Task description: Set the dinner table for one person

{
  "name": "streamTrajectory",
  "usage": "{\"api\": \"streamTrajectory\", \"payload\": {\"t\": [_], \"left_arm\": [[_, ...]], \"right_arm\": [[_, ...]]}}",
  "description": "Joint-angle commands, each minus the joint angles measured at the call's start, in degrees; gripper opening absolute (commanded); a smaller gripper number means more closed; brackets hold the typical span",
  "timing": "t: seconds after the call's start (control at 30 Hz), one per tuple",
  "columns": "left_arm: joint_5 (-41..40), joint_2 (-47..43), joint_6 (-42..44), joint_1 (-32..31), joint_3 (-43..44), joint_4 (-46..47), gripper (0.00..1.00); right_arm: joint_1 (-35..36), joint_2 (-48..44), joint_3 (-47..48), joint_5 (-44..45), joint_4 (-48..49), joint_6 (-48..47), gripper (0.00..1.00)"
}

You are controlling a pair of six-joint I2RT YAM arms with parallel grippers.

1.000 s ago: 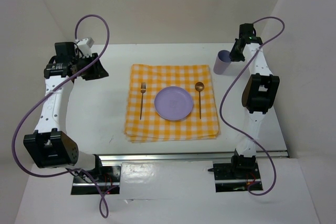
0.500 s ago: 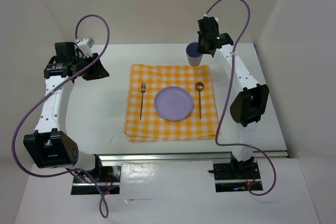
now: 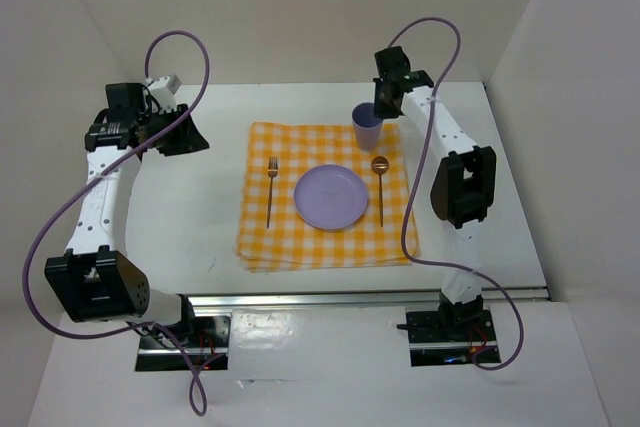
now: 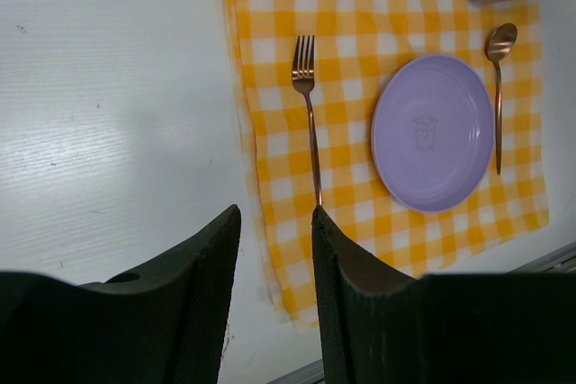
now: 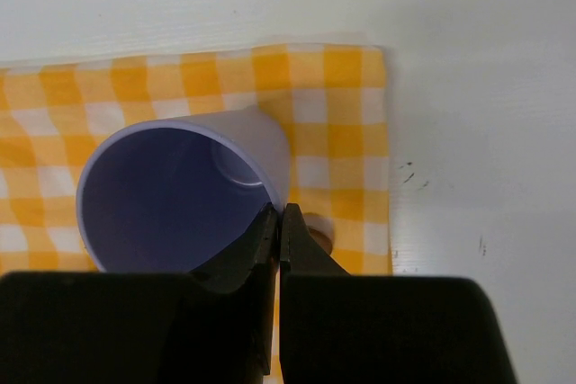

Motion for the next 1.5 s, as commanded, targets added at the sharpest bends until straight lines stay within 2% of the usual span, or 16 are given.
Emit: {"api": "streamTrajectory", "payload": {"t": [0.0, 0.27, 0.37, 0.47, 0.73, 0.8, 0.83, 0.9, 1.07, 1.1, 1.17, 1.27, 1.3, 1.4, 1.43, 1.47], "left_arm": [[1.4, -2.0, 1.5, 0.4, -0.3, 1.1, 0.45], [1.4, -2.0, 1.5, 0.4, -0.8, 1.1, 0.45], [1.4, -2.0, 1.5, 0.4, -0.8, 1.1, 0.45], [1.4, -2.0, 1.5, 0.4, -0.8, 1.1, 0.45], [1.4, -2.5, 1.5, 0.4, -0.8, 1.1, 0.45], [1.4, -2.5, 1.5, 0.4, -0.8, 1.1, 0.45], [1.4, -2.5, 1.5, 0.4, -0.8, 1.1, 0.45], [1.4, -2.5, 1.5, 0.4, -0.8, 1.1, 0.45], [1.9, -2.5, 1.5, 0.4, -0.8, 1.1, 0.45], [1.9, -2.5, 1.5, 0.4, -0.8, 1.1, 0.45], [1.9, -2.5, 1.5, 0.4, -0.8, 1.1, 0.45], [1.2, -2.5, 2.1, 0.4, -0.8, 1.1, 0.45], [0.2, -3.1, 2.1, 0.4, -0.8, 1.1, 0.45], [-2.5, -4.2, 3.4, 0.4, -0.8, 0.1, 0.45], [-3.5, -4.2, 4.3, 0.4, -0.8, 0.1, 0.49], [-5.7, -4.8, 5.8, 0.4, -0.8, 0.1, 0.49]], "right_arm": [[-0.2, 0.5, 2.5, -2.4, 0.5, 1.2, 0.00], [-0.8, 2.7, 1.2, -4.6, 1.1, 2.4, 0.00], [-0.8, 2.7, 1.2, -5.2, 1.1, 2.4, 0.11], [-0.8, 2.1, 1.2, -5.2, 1.1, 2.4, 0.15], [-1.4, 2.1, 2.3, -4.0, 1.0, 2.4, 0.11], [-1.4, 2.1, 2.3, -4.0, 1.0, 2.4, 0.16], [-1.9, 2.1, 2.3, -4.7, 1.0, 2.4, 0.28], [-1.9, 1.6, 2.3, -5.3, 1.0, 2.4, 0.44], [-1.9, 0.4, 4.1, -6.0, 1.0, 1.8, 0.62], [-1.9, -0.2, 4.9, -6.0, 0.3, 1.8, 0.71], [-2.5, -1.2, 7.3, -6.0, -0.4, 1.8, 0.78], [-4.9, -7.3, 7.0, -4.7, -1.0, 5.1, 0.96], [-5.8, -9.4, 5.9, -4.2, -1.6, 6.5, 1.00], [-10.0, -19.8, -3.8, -3.3, -0.1, 10.4, 1.00], [-12.1, -22.8, -7.2, -3.9, 0.7, 11.1, 1.00], [-13.4, -25.7, -14.6, -6.7, 1.4, 11.1, 1.00]]}}
